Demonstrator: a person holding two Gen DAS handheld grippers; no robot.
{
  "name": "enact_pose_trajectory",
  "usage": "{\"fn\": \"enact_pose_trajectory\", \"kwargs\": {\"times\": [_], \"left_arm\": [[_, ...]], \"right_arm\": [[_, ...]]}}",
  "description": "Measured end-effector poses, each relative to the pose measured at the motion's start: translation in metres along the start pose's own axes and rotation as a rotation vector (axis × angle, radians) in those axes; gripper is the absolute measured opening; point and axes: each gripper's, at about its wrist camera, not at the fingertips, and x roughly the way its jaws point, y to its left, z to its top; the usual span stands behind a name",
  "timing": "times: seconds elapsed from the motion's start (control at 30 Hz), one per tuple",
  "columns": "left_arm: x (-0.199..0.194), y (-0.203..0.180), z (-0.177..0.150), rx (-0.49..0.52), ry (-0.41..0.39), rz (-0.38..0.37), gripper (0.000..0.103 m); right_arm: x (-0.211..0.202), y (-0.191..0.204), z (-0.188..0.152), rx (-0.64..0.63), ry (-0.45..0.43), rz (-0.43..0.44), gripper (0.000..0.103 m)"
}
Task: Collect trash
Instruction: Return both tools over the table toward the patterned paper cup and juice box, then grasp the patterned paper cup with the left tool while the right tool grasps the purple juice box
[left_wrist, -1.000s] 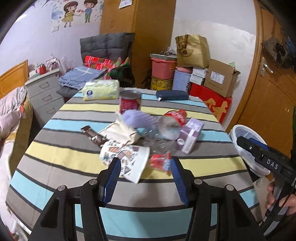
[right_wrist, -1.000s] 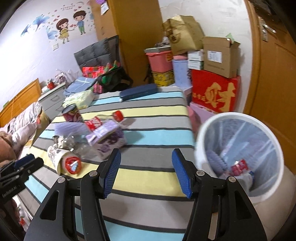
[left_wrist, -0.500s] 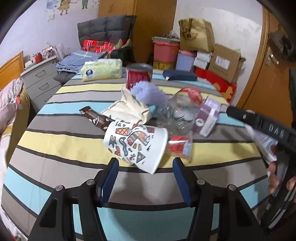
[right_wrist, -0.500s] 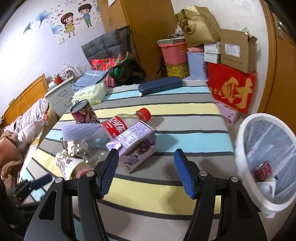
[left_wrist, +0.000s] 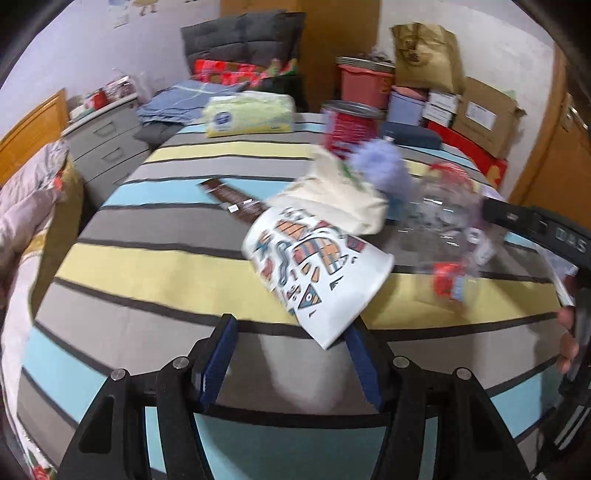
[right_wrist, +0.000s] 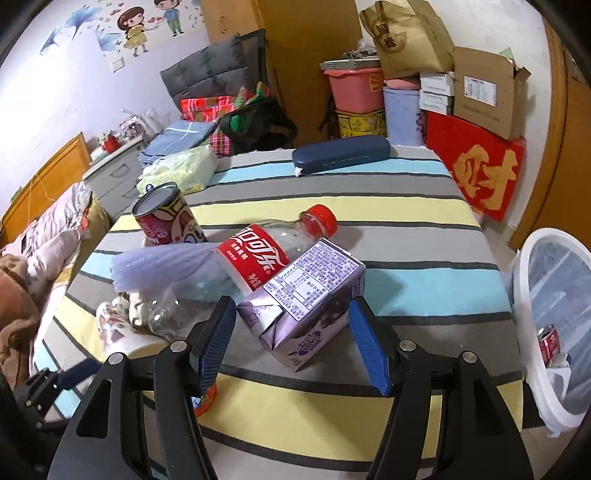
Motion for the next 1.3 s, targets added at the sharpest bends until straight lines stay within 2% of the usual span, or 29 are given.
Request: {"fn": "enact_pose_trajectory", "kwargs": {"times": [0.17, 0.27, 0.33, 0.47, 0.53, 0.67, 0.8, 0.9, 1.03, 1.07, 1.2, 1.3], "left_arm": [[-0.005, 0.028, 0.000, -0.044, -0.011, 0.033, 0.060], [-0.008, 0.040, 0.000, -0.069, -0.021, 0.068, 0.060], [-0.012, 0.048, 0.001, -0.095, -0.029, 0.063, 0.060], [-0.024, 0.054, 0.001, -0.120, -0.060, 0.043, 0.060], [-0.032, 0.053, 0.001, -0.133, -0.076, 0.010, 0.060], [-0.045, 0.047, 0.005, -0.124, -0.115, -0.032, 0.060], [-0.035, 0.036, 0.018, -0.098, -0.117, -0.038, 0.060], [-0.017, 0.031, 0.026, -0.097, -0.070, -0.052, 0.061], [-0.002, 0.029, 0.028, -0.086, -0.053, -0.030, 0.061], [0.001, 0.030, 0.029, -0.093, -0.042, -0.024, 0.061], [0.015, 0.033, 0.030, -0.117, -0.008, -0.057, 0.061], [0.016, 0.033, 0.030, -0.110, -0.017, -0.054, 0.061]], "right_arm": [[-0.008, -0.008, -0.004, -0.027, 0.000, -0.088, 0.067], [-0.010, -0.016, -0.006, -0.025, 0.013, -0.107, 0.067], [-0.012, -0.020, -0.004, -0.005, 0.017, -0.121, 0.067], [-0.025, -0.019, 0.002, 0.038, -0.033, -0.062, 0.067], [-0.031, -0.016, 0.008, 0.058, -0.065, -0.040, 0.067], [-0.025, -0.013, 0.015, 0.079, -0.090, -0.047, 0.067], [-0.010, -0.015, 0.015, 0.094, -0.062, -0.072, 0.067], [0.001, -0.017, 0.015, 0.113, -0.035, -0.098, 0.067], [0.012, -0.012, 0.015, 0.113, -0.009, -0.098, 0.067], [0.013, -0.011, 0.015, 0.107, -0.006, -0.124, 0.067], [0.019, -0.014, 0.015, 0.117, 0.022, -0.139, 0.067], [0.017, -0.014, 0.015, 0.099, 0.019, -0.177, 0.067]]}}
